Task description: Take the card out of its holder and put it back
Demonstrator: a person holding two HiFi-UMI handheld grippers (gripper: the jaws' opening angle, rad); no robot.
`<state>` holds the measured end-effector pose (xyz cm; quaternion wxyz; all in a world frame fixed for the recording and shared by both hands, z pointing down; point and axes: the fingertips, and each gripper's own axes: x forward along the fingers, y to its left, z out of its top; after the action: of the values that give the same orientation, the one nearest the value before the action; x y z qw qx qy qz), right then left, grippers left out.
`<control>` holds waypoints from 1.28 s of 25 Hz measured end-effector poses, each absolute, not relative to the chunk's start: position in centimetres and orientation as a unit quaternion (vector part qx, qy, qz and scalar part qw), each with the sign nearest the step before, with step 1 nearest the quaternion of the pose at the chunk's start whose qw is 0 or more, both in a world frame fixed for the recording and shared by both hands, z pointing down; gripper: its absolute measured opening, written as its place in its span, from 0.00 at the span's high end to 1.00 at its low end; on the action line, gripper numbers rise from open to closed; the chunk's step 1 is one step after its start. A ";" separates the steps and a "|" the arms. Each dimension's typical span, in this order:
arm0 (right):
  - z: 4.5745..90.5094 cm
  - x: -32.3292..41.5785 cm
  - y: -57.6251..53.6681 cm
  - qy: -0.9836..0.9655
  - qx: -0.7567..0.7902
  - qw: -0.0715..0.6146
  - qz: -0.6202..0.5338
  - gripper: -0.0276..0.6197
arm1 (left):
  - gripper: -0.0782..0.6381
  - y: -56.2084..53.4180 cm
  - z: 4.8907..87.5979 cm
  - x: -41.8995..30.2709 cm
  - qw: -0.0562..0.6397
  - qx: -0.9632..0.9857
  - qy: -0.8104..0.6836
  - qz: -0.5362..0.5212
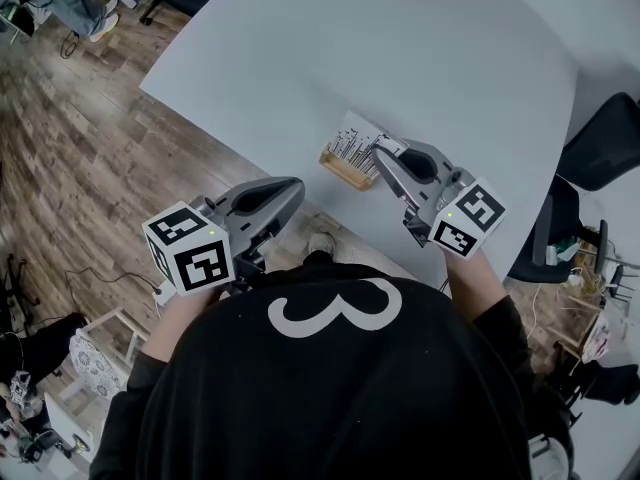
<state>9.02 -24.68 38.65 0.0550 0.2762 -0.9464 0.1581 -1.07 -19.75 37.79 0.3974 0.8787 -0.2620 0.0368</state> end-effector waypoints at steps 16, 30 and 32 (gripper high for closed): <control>39.8 8.6 -24.5 -0.950 0.271 0.083 0.131 0.92 | 0.87 -20.0 38.3 -1.0 0.404 0.874 -0.269 0.031; 43.3 8.5 -23.9 -0.945 0.277 0.100 0.140 0.92 | 0.87 -20.0 39.3 -1.2 0.411 0.869 -0.272 0.034; 43.8 8.5 -23.7 -0.945 0.275 0.109 0.139 0.92 | 0.87 -20.0 39.4 -1.4 0.411 0.869 -0.273 0.032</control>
<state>8.45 -23.68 43.79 0.1089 0.2754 -0.9450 0.1387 -1.36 -19.96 39.35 0.4111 0.8691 -0.2731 0.0322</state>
